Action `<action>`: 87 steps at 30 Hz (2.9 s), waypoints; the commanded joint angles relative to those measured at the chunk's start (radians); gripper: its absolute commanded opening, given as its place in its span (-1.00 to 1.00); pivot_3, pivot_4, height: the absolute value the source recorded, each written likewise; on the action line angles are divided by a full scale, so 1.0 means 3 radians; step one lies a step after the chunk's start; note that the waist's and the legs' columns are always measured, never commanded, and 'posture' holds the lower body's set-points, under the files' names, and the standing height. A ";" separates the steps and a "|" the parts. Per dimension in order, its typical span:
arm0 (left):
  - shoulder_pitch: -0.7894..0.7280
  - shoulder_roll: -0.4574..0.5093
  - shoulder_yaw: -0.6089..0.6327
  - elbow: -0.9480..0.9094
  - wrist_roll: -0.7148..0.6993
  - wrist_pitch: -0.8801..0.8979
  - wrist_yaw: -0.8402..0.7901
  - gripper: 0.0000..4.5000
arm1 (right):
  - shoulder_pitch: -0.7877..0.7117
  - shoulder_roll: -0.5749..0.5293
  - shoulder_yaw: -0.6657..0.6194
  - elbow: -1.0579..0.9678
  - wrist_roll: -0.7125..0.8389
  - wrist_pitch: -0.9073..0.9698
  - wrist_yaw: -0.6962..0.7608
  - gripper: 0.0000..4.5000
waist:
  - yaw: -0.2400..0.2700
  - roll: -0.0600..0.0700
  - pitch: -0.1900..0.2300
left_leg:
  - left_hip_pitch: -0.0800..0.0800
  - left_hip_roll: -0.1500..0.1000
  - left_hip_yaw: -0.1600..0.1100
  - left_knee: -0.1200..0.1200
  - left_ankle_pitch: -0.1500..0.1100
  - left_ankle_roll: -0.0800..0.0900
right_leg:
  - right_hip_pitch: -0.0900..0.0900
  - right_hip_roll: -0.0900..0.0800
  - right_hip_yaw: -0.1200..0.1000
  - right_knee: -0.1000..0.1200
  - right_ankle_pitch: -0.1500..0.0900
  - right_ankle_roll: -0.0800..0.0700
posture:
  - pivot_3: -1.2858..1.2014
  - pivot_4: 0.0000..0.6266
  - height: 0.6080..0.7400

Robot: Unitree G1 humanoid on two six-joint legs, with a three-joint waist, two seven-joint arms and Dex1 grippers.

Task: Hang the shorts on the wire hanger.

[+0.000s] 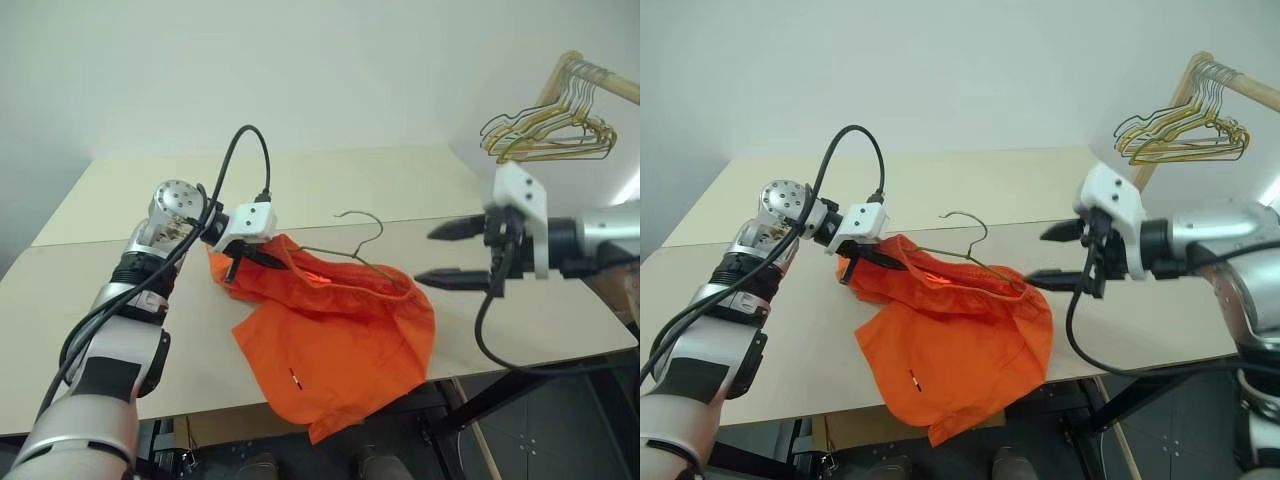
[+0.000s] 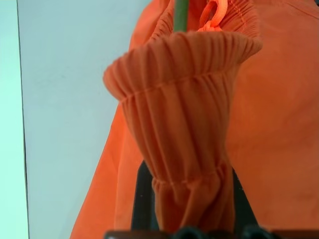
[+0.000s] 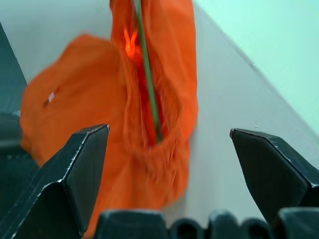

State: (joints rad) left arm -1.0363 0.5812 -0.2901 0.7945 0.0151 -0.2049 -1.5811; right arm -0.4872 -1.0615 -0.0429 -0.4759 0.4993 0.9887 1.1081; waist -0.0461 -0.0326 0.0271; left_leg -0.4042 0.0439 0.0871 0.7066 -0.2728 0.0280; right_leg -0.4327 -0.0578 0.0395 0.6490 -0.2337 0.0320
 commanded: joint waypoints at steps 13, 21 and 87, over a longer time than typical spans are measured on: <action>-0.0098 -0.0006 0.0121 -0.0086 -0.0077 0.0041 0.0008 -1.00 | -0.0340 0.0565 0.1110 0.0422 -0.0623 -0.0201 -0.0504 0.60 | -0.0058 0.0000 0.0000 | -0.0003 -0.0002 0.0000 0.0000 0.0000 0.0000 | -0.0001 0.0001 0.0004 -0.0002 0.0000 0.0001 | -0.01 -1.00 1.00; -0.0033 0.0030 0.0150 -0.0165 -0.0090 0.0048 -0.0002 -1.00 | -0.0399 0.0537 0.1128 0.0512 -0.0618 -0.0310 -0.0331 -0.63 | -0.0055 0.0000 0.0000 | -0.0002 -0.0002 0.0000 0.0000 0.0000 0.0000 | -0.0001 0.0001 0.0004 -0.0002 0.0001 0.0001 | -0.01 -1.00 1.00; 0.0729 -0.0774 0.1282 -0.3255 -0.2618 0.2841 0.2303 0.98 | -0.0629 0.1616 -0.3046 0.0895 0.0757 0.2086 -0.4938 -1.00 | -0.0549 0.0050 -0.0031 | 0.0066 -0.0033 -0.0023 -0.0042 -0.0002 0.0004 | 0.0051 -0.0004 0.0061 -0.0013 -0.0001 0.0017 | -0.14 -1.00 1.00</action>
State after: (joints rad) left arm -0.7970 0.3380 0.0857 -0.1621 -0.7537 0.6564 -0.8925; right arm -0.6343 -0.5645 -0.9315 -0.2144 0.6930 1.6067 -0.3294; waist -0.2107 -0.0177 0.0178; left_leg -0.3844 0.0338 0.0802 0.6937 -0.2733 0.0293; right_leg -0.4174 -0.0590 0.0581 0.6450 -0.2341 0.0374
